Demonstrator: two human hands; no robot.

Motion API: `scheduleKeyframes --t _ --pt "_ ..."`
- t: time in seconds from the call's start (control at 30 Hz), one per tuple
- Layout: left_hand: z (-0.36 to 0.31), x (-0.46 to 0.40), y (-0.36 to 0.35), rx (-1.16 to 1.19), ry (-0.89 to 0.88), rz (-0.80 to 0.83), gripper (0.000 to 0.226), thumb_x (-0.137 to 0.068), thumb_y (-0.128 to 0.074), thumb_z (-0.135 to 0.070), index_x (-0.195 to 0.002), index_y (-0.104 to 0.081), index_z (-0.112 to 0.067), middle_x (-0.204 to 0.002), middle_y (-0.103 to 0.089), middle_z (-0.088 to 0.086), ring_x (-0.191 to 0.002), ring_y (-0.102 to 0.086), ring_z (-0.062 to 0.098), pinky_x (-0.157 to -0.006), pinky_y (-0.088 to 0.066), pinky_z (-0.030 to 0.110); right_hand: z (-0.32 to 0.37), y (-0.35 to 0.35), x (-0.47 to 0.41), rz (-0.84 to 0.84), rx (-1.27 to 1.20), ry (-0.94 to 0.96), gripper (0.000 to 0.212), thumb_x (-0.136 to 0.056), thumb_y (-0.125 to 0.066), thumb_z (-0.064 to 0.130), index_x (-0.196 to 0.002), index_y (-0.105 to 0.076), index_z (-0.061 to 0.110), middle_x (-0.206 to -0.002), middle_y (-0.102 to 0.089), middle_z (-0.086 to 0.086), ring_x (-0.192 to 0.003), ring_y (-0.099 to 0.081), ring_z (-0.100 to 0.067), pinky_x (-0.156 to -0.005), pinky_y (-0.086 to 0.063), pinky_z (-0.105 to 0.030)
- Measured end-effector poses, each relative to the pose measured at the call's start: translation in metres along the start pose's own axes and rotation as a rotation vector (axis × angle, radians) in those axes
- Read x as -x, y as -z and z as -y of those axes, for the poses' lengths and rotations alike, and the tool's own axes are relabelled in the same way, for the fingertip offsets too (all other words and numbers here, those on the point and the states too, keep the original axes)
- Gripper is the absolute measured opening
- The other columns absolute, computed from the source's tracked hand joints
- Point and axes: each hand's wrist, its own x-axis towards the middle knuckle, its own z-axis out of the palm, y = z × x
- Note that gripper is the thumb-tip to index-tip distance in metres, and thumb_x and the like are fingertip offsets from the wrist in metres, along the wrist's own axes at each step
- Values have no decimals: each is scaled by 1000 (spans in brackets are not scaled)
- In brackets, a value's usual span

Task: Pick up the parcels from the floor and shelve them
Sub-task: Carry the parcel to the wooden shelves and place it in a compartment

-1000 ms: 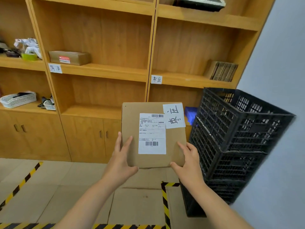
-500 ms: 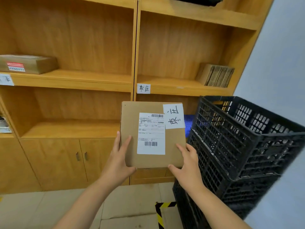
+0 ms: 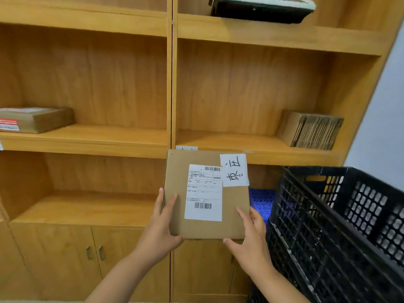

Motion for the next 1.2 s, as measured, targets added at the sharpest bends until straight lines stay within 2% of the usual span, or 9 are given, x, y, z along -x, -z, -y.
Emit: scheduleKeyframes --t 0.1,0.17,0.27,0.47,0.67,0.77,0.97,1.1,1.2 --pt "3 -31 -20 -4 -6 -31 102 -67 -74 -16 -142 -10 -45 -149 26 -25 -141 -15 11 -85 -50 28 -19 3 -35 5 -1 2 81 -75 -74 29 -140 -26 37 -146 -8 12 -138 -10 -13 -113 -24 -38" --pt "5 -50 -27 15 -19 -47 101 -66 -74 -15 -142 -13 -45 -147 26 -28 -142 -6 7 -95 -47 34 -27 1 -56 -11 -3 21 81 -74 -75 29 -138 -27 38 -146 -8 11 -138 -12 -15 -113 -27 -41" --pt "9 -81 -31 -4 -40 -64 102 -66 -77 -13 -142 -15 -43 -148 24 -25 -137 2 0 -103 -36 29 -31 -2 -87 -30 6 39 81 -73 -75 29 -138 -28 41 -147 -8 12 -139 -12 -16 -113 -27 -45" --pt "13 -141 -30 -20 -25 -68 99 -68 -75 -14 -144 -15 -38 -150 21 -22 -130 -4 -4 -97 -38 25 -30 -9 -149 -63 -4 94 77 -75 -73 27 -138 -30 37 -151 -7 10 -138 -7 -10 -113 -23 -37" --pt "23 -208 -17 4 -32 -68 99 -68 -76 -15 -143 -15 -37 -151 20 -22 -140 -11 12 -99 -45 36 -17 -20 -213 -92 13 121 76 -76 -72 29 -138 -29 38 -151 -7 11 -138 -7 -10 -113 -24 -39" --pt "28 -241 -11 -6 -57 -67 94 -73 -74 -19 -143 -15 -37 -152 18 -21 -133 -11 4 -98 -41 31 -8 -26 -244 -144 26 160 74 -78 -71 27 -138 -30 38 -151 -2 14 -140 -6 -11 -113 -23 -36" --pt "49 -292 -3 2 -132 -58 65 -80 -68 -26 -135 -37 -39 -153 -15 -19 -140 -16 10 -108 -34 49 0 -41 -292 -205 30 180 58 -85 -64 26 -136 -38 33 -153 -4 11 -142 -8 -12 -113 -28 -46" --pt "51 -313 4 8 -148 -108 51 -81 -65 -30 -128 -47 -41 -148 -27 -21 -138 -21 9 -109 -33 49 2 -49 -314 -267 32 198 50 -87 -59 32 -134 -41 32 -150 -9 13 -139 -15 -13 -106 -38 -48" --pt "48 -327 7 -122 -199 -218 42 -83 -62 -34 -123 -54 -39 -139 -44 -18 -137 -23 10 -111 -28 42 5 -51 -330 -298 20 204 48 -88 -56 31 -134 -41 30 -149 -11 10 -138 -19 -13 -106 -39 -45"
